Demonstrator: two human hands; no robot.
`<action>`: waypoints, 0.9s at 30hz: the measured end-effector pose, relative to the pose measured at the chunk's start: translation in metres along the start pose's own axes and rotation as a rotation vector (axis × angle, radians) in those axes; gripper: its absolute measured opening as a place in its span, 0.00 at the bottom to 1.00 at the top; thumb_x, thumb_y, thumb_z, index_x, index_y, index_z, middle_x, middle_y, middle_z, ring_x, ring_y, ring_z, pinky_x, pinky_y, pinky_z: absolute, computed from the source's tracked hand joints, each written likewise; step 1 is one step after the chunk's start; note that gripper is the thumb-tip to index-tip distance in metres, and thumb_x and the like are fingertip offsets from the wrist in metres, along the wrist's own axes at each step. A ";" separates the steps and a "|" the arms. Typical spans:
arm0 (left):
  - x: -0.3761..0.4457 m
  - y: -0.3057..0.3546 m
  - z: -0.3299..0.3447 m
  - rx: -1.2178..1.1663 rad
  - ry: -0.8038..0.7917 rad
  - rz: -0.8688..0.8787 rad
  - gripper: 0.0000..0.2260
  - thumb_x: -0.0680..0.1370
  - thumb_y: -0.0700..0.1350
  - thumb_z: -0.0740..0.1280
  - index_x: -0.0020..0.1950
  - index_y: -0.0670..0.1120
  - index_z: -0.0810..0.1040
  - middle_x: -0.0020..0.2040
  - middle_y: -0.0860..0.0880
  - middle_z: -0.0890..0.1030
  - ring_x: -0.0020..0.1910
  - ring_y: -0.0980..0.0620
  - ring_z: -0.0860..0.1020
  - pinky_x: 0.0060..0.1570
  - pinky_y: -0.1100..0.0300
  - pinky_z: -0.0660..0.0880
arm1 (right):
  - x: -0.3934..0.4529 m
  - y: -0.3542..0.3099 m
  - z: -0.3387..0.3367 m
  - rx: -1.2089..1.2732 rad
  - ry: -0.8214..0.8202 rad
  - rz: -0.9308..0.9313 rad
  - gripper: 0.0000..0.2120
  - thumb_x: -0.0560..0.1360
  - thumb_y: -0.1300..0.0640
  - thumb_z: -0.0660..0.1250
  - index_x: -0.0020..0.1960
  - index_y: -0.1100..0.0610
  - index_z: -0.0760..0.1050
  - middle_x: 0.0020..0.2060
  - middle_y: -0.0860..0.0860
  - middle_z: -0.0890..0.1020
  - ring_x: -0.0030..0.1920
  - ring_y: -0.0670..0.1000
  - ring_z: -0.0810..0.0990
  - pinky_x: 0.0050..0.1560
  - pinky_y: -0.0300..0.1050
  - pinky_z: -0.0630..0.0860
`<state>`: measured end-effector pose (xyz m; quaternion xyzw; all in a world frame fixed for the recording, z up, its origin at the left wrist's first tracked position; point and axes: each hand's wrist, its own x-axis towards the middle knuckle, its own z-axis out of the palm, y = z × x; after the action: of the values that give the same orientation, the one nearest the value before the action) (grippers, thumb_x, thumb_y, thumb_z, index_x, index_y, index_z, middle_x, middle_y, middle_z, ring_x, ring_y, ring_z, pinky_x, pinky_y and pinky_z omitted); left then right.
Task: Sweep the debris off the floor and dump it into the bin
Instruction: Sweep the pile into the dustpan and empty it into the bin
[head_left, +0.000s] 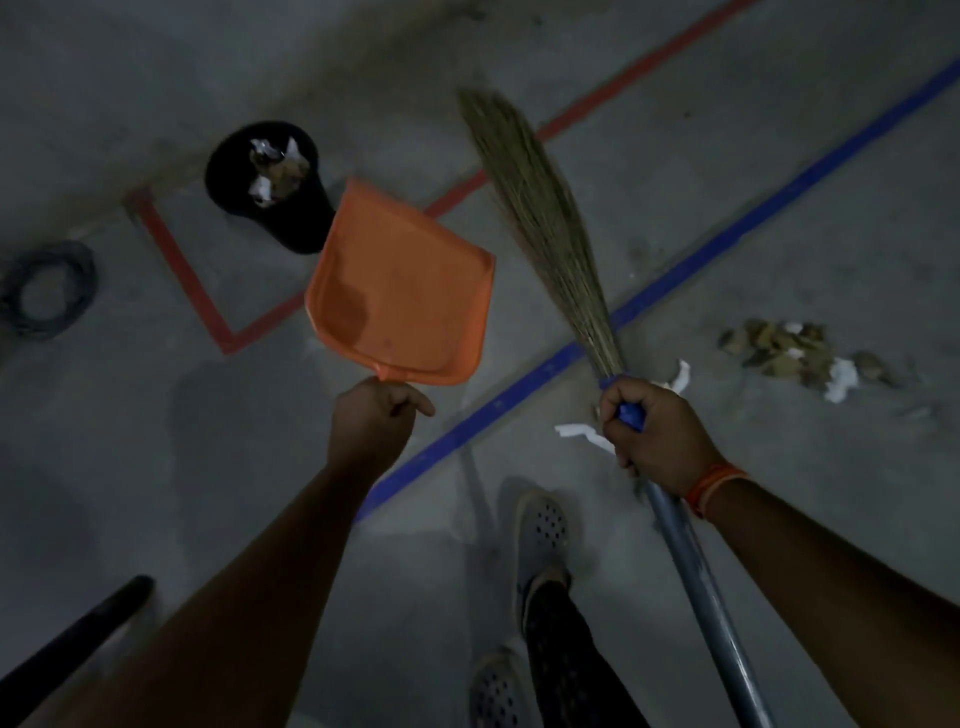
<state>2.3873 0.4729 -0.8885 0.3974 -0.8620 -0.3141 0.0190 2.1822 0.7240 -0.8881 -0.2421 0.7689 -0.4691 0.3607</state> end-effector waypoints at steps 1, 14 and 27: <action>-0.020 0.000 0.011 0.015 -0.013 0.017 0.13 0.70 0.40 0.63 0.38 0.54 0.85 0.33 0.56 0.81 0.28 0.61 0.75 0.35 0.64 0.73 | -0.020 0.014 -0.006 -0.007 0.019 0.010 0.10 0.72 0.73 0.64 0.39 0.59 0.73 0.29 0.57 0.75 0.24 0.52 0.74 0.25 0.48 0.75; -0.199 0.109 0.184 0.006 -0.158 -0.084 0.18 0.75 0.34 0.66 0.36 0.55 0.85 0.28 0.56 0.79 0.25 0.57 0.77 0.23 0.68 0.69 | -0.208 0.185 -0.178 -0.101 0.057 0.103 0.11 0.71 0.70 0.66 0.38 0.55 0.75 0.30 0.51 0.77 0.25 0.51 0.75 0.24 0.42 0.74; -0.260 0.232 0.371 -0.166 -0.289 0.025 0.18 0.75 0.34 0.67 0.37 0.57 0.85 0.25 0.57 0.78 0.24 0.59 0.74 0.28 0.66 0.68 | -0.316 0.338 -0.336 -0.188 0.246 0.290 0.10 0.72 0.69 0.67 0.39 0.55 0.75 0.29 0.50 0.76 0.25 0.48 0.75 0.25 0.41 0.74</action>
<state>2.3041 0.9620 -1.0003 0.3345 -0.8316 -0.4380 -0.0684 2.1044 1.2821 -0.9867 -0.1025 0.8745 -0.3644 0.3034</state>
